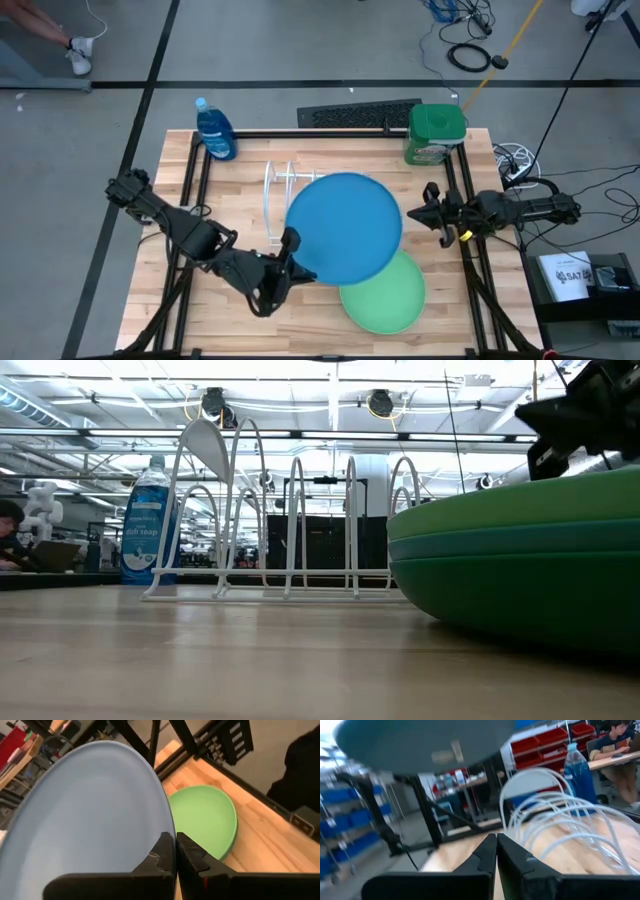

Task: Sort dishes
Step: Put the blue plate in the dish rack

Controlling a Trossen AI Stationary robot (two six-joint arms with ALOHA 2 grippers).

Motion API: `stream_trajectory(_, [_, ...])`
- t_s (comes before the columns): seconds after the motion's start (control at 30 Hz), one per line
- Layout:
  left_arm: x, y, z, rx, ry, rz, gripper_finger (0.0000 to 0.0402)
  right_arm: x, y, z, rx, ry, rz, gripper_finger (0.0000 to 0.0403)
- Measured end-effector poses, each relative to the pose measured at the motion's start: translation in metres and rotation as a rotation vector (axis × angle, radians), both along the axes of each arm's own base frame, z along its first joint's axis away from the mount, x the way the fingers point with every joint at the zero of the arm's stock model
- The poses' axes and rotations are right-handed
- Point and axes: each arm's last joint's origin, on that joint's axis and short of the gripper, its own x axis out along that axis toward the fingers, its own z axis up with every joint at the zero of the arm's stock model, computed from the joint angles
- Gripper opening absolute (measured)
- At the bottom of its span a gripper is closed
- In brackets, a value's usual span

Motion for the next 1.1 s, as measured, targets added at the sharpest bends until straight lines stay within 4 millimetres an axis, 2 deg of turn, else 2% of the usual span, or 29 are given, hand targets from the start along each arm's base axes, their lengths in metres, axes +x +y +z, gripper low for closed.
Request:
stream_trajectory(0.37, [-0.006, -0.001, -0.007, -0.005, 0.068, 0.052, 0.0, -0.002, 0.0, 0.01, 0.156, -0.1, 0.033, 0.0009])
stream_trajectory(0.63, [-0.009, 0.002, -0.011, 0.038, 0.107, 0.108, 0.0, -0.011, -0.001, 0.031, 0.009, -0.34, -0.015, 0.0009])
stream_trajectory(1.1, [-0.01, 0.004, -0.013, 0.056, 0.112, 0.139, 0.0, -0.009, 0.0, 0.027, -0.087, -0.303, -0.015, 0.0009])
